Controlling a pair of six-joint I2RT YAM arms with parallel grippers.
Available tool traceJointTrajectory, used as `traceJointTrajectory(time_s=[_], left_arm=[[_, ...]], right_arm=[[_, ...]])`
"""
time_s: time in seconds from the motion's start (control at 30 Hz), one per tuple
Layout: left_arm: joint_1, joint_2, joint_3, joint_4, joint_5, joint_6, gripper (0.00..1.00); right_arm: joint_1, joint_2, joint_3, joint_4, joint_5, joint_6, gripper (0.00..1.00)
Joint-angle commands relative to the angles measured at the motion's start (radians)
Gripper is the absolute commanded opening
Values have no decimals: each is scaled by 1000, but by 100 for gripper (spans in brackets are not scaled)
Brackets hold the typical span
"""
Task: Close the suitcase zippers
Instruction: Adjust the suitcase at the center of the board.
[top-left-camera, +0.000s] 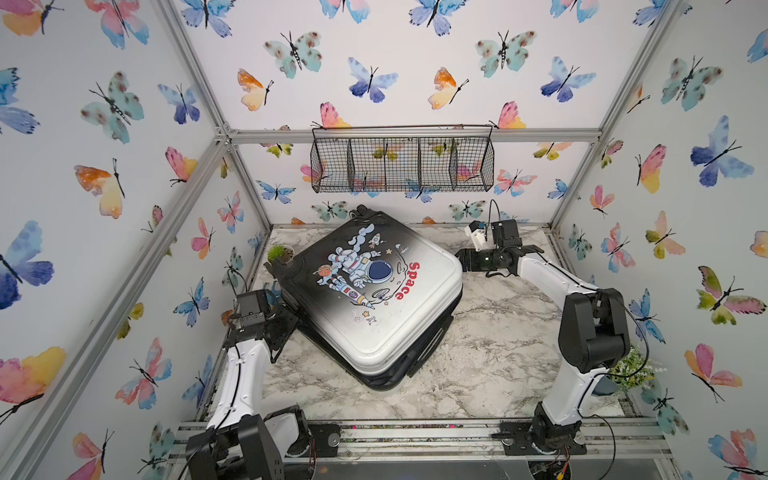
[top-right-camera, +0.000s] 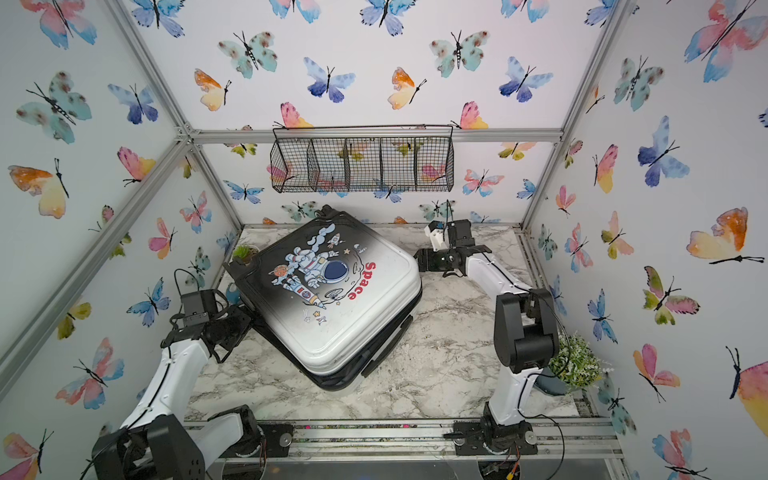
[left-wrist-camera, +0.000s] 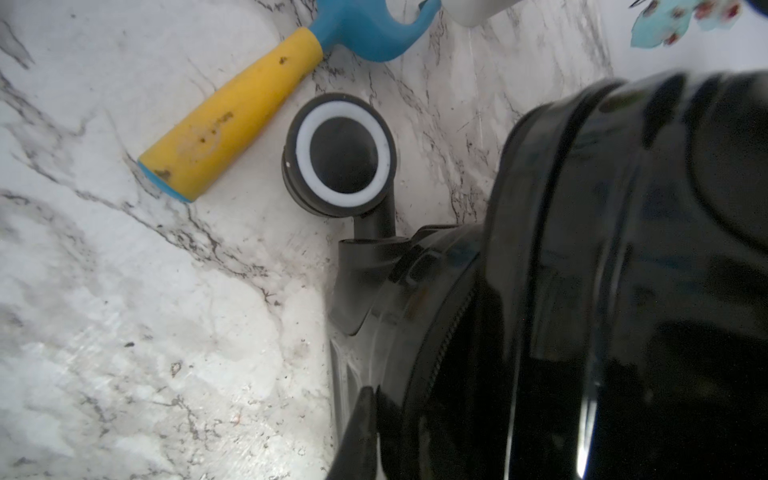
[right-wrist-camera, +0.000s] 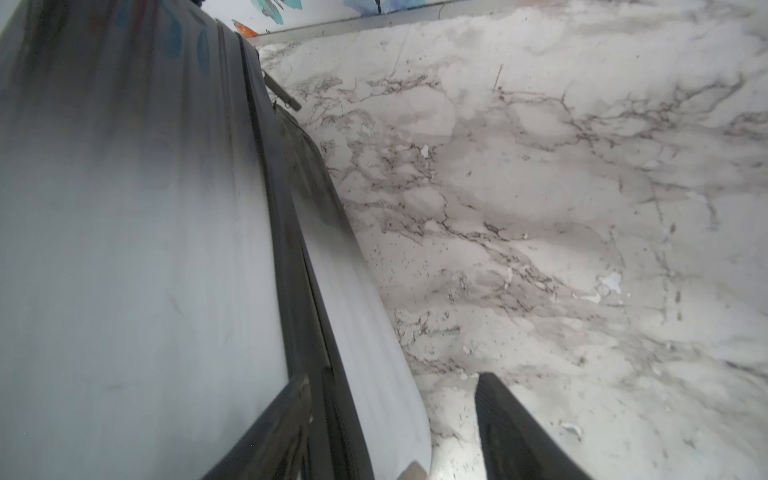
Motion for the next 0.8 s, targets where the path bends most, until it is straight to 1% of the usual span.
traceJointTrajectory(time_s=[0.0,0.07,0.17,0.23,0.37,0.4,0.43,0.53,0.6,0.7,0.77], left_arm=[[11,126,95,-29,35,78,0],[18,168,133,-18,33,100,0],[28,255,214,-30,39,165,0],[33,315,284,-54,13,223,0],[41,409,395,-72,-6,326,0],[41,429,421,-76,-15,358,0],[41,447,444,-80,-22,389,0],[40,482,510,-95,-32,453,0],[41,503,557,-114,-42,498,0],[41,527,612,-141,-46,525,0],[41,538,636,-157,-22,521,0]], right_arm=[[1,-44,-47,-55,-37,-39,64],[1,-73,-87,-46,-22,-38,64],[-1,-124,-132,-61,79,-58,64],[-18,-169,-178,-55,92,-80,64],[-38,-278,-328,-7,49,-181,61],[-38,-312,-373,21,20,-229,61],[-38,-346,-415,54,-6,-286,61],[-38,-427,-534,224,-23,-348,57],[-38,-440,-582,322,-91,-387,56],[-38,-388,-597,395,-208,-473,54],[-38,-350,-612,460,-241,-512,54]])
